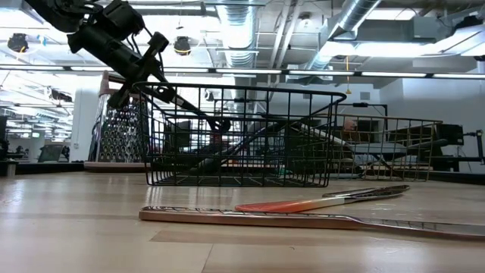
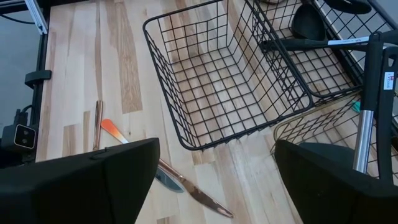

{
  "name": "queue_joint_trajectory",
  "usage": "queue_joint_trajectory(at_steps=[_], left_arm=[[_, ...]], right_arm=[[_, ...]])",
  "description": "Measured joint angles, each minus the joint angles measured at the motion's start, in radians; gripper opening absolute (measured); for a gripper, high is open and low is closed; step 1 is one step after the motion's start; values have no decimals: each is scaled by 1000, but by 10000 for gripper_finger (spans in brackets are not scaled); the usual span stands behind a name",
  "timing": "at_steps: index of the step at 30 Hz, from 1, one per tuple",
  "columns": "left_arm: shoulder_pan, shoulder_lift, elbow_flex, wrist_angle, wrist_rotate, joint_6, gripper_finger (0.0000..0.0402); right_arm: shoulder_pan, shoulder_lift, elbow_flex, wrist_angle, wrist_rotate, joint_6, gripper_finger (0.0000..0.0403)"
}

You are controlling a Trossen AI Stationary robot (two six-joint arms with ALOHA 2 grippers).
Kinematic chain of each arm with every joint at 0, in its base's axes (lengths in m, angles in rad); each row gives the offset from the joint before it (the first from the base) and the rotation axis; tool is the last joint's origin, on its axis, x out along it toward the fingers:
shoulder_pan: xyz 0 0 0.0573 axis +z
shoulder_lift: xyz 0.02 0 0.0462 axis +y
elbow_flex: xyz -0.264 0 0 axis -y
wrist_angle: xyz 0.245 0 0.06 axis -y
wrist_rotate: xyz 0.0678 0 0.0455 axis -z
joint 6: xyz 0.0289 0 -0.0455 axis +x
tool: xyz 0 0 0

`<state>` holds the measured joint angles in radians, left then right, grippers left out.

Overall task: Pick & Place Kitchen Items
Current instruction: Put the slotted serving spoon into the top left wire basket

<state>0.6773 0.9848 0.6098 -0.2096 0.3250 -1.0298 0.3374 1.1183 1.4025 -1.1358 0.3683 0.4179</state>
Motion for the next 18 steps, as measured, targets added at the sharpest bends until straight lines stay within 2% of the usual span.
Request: queue_joint_trajectory(at_steps=[18], left_arm=[[-1,20,0,-2,21,0,70]], right_arm=[[0,0,0,19,0,-1,317]])
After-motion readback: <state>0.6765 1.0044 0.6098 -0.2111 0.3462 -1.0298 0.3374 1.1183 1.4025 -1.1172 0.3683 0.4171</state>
